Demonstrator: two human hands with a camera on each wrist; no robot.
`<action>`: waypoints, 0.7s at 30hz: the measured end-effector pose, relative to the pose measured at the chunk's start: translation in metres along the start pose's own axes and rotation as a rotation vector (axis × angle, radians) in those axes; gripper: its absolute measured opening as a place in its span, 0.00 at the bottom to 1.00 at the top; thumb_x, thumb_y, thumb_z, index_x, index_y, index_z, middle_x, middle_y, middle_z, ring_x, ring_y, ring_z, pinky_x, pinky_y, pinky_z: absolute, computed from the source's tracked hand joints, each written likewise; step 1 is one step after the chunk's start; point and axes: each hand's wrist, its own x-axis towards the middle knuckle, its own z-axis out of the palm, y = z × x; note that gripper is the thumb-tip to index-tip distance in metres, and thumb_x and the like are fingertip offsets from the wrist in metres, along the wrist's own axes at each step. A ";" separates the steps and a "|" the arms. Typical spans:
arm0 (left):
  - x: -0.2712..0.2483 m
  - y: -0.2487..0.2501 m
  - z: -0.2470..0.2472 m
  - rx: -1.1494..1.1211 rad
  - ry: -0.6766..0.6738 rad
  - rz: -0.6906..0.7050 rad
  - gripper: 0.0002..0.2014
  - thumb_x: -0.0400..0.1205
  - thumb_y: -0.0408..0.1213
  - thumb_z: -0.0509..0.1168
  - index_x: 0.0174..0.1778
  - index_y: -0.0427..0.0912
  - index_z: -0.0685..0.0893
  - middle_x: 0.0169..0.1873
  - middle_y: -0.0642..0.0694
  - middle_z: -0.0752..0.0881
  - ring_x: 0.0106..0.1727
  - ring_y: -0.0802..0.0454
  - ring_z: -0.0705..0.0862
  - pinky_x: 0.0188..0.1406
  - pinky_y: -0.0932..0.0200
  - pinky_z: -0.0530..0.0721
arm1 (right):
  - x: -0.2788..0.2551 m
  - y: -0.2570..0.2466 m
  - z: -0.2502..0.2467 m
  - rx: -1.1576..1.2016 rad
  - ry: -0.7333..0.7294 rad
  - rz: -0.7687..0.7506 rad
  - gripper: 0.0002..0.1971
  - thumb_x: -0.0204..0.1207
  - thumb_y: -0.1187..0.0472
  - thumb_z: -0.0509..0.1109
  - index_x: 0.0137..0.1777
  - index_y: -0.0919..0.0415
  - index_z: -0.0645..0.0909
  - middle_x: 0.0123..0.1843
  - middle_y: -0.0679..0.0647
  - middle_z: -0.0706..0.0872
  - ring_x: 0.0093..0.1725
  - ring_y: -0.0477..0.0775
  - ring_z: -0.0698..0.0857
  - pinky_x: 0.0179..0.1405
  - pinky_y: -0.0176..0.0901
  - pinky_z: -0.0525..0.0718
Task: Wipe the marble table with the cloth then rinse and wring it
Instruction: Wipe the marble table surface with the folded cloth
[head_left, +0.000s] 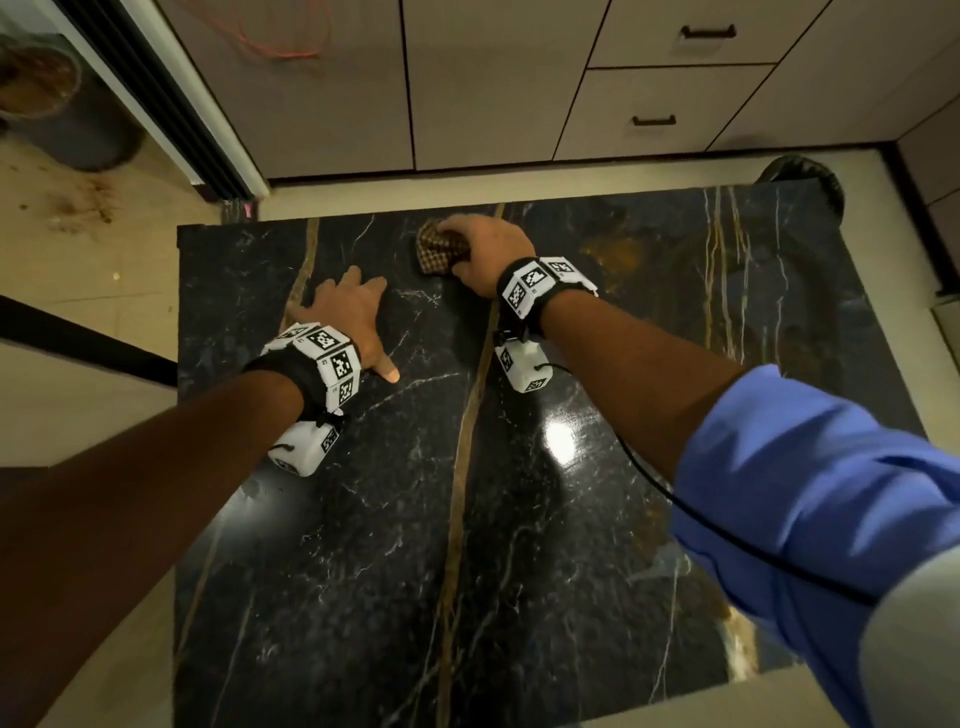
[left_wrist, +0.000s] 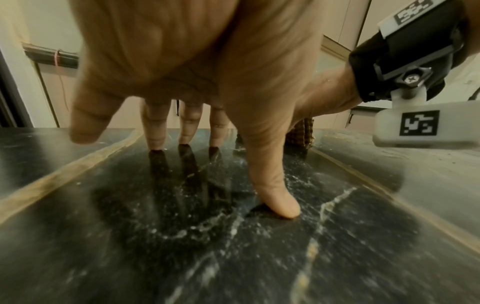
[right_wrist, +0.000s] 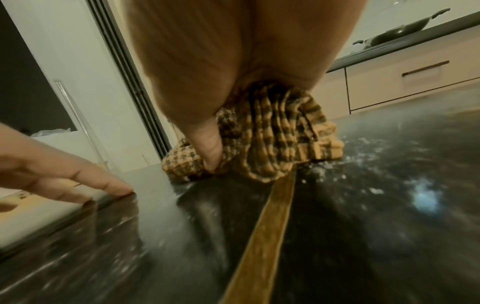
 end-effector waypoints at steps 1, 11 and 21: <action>-0.008 0.002 0.001 0.007 0.038 -0.006 0.60 0.52 0.54 0.85 0.80 0.53 0.62 0.78 0.43 0.64 0.77 0.33 0.66 0.69 0.26 0.70 | -0.009 -0.001 0.002 -0.010 -0.015 -0.031 0.29 0.74 0.59 0.73 0.75 0.46 0.73 0.73 0.50 0.79 0.72 0.55 0.77 0.71 0.51 0.74; -0.119 -0.018 0.088 -0.290 0.362 -0.031 0.22 0.74 0.46 0.73 0.64 0.53 0.80 0.63 0.47 0.81 0.66 0.40 0.78 0.61 0.37 0.79 | -0.230 -0.008 0.061 0.012 -0.311 -0.514 0.20 0.74 0.61 0.73 0.64 0.43 0.82 0.60 0.43 0.86 0.59 0.49 0.82 0.59 0.49 0.81; -0.202 -0.027 0.142 -0.287 0.275 -0.124 0.23 0.73 0.53 0.73 0.64 0.54 0.81 0.63 0.47 0.80 0.67 0.40 0.76 0.62 0.37 0.80 | -0.254 0.001 0.037 0.263 -0.231 -0.336 0.19 0.74 0.64 0.74 0.64 0.47 0.83 0.57 0.43 0.85 0.56 0.45 0.82 0.63 0.47 0.80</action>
